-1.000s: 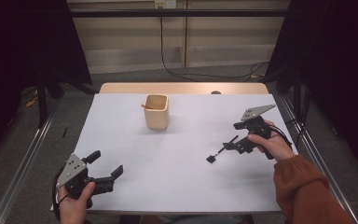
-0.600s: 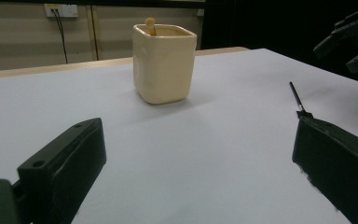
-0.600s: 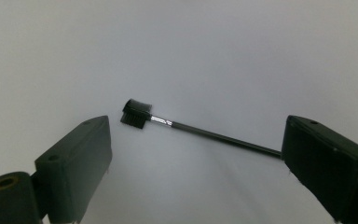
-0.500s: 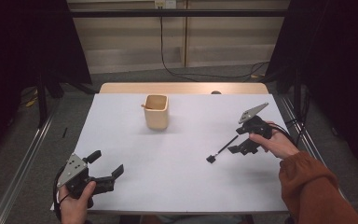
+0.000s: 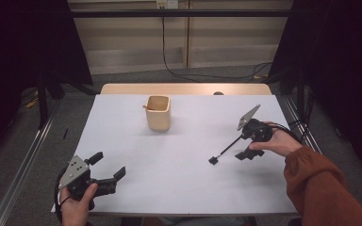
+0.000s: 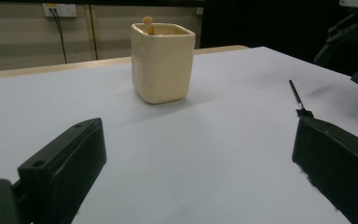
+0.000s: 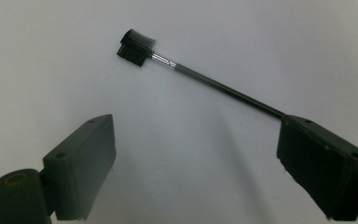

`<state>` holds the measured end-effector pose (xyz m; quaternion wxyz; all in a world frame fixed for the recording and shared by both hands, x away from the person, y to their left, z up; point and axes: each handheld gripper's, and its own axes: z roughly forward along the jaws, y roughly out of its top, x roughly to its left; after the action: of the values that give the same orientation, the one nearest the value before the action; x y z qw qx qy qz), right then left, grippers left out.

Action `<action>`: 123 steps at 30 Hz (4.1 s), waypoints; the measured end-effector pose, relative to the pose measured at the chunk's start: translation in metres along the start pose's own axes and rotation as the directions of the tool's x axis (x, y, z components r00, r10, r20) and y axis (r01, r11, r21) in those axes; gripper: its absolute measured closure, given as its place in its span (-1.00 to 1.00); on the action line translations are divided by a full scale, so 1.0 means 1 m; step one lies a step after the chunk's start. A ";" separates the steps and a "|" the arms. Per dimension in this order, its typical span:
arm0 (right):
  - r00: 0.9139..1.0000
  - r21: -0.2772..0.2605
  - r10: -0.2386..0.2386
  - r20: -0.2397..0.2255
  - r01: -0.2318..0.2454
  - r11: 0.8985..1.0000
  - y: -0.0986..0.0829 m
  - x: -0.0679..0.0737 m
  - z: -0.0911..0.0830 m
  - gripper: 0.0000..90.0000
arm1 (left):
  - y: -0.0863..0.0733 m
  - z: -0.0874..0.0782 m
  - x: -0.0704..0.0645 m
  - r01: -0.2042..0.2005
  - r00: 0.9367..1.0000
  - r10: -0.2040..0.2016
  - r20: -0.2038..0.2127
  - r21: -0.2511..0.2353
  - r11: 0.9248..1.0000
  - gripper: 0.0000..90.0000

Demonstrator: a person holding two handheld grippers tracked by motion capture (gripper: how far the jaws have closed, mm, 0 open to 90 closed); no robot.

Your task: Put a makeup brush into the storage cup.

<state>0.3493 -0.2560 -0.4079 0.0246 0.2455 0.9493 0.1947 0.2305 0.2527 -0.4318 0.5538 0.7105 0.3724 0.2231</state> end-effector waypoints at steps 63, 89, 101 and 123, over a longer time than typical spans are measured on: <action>0.990 0.252 -0.134 -0.034 0.138 0.958 0.025 -0.047 0.055 0.19 | -0.002 0.002 0.000 -0.009 1.000 0.008 0.020 0.021 1.000 -0.92; 0.994 0.281 -0.091 -0.066 0.106 0.954 0.027 -0.048 0.054 0.92 | -0.002 0.000 0.001 -0.022 1.000 0.022 0.016 0.028 0.999 -0.92; 0.998 0.258 -0.035 -0.056 0.048 0.965 0.023 -0.051 0.051 0.93 | -0.002 -0.001 0.000 -0.016 1.000 0.016 0.012 0.025 1.000 -0.92; 0.995 -0.032 0.078 -0.054 -0.080 0.996 0.014 -0.043 0.029 0.93 | -0.001 -0.002 0.001 -0.016 1.000 0.016 0.003 0.018 1.000 -0.92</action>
<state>0.3975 -0.2546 -0.4312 -0.0040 0.2771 0.9357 0.2184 0.2294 0.2551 -0.4327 0.5459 0.7188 0.3681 0.2232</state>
